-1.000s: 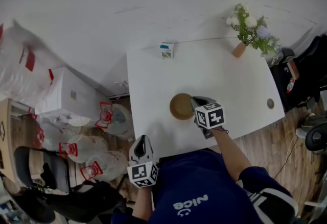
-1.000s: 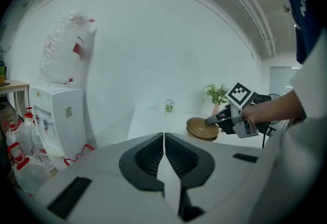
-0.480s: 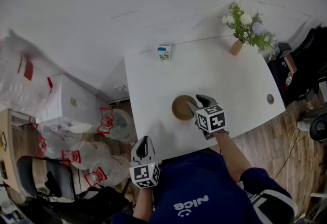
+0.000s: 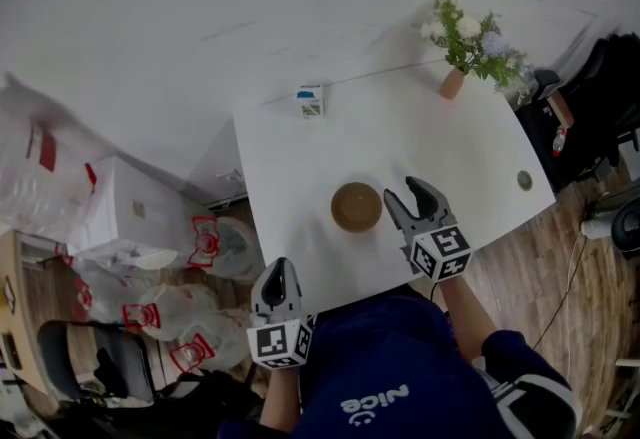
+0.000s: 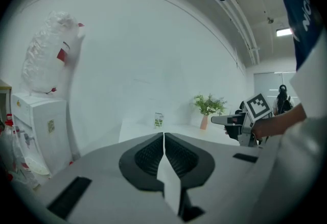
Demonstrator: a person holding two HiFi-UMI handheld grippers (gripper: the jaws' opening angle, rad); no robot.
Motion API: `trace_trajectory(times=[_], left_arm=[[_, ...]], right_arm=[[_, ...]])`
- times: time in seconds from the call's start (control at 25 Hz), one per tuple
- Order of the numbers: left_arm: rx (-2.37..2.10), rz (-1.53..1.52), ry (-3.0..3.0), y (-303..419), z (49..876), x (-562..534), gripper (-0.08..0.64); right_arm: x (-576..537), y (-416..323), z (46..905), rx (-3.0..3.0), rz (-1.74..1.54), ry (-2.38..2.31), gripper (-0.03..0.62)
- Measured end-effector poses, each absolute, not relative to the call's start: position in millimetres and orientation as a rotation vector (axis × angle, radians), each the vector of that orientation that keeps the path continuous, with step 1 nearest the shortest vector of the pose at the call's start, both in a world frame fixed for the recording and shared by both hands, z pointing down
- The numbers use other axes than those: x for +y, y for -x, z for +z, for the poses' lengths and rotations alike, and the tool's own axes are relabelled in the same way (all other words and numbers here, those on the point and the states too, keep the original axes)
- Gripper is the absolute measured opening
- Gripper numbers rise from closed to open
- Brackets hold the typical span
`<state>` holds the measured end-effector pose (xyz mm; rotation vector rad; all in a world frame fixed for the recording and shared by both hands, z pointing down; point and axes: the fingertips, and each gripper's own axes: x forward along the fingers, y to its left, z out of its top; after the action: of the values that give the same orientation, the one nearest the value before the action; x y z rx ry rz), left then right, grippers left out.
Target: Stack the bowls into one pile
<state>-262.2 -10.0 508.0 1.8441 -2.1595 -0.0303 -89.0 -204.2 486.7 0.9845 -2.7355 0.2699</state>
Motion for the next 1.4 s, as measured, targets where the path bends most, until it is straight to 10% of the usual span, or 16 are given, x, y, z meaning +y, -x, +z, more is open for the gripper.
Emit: trace_trajectory(times=[0.84,1.4], left_arm=[[-2.131,-0.045,-1.932,246.0,492.6,-16.1,0.026],[-2.096,-0.042,-1.979,219.9,494.7,-10.5,0.026]], right_arm=[[-161.8,26.6,495.9,-2.676,0.223,-1.166,0.211],[-144.8,13.8,499.9,-2.632,0.244,-1.155,0.023]])
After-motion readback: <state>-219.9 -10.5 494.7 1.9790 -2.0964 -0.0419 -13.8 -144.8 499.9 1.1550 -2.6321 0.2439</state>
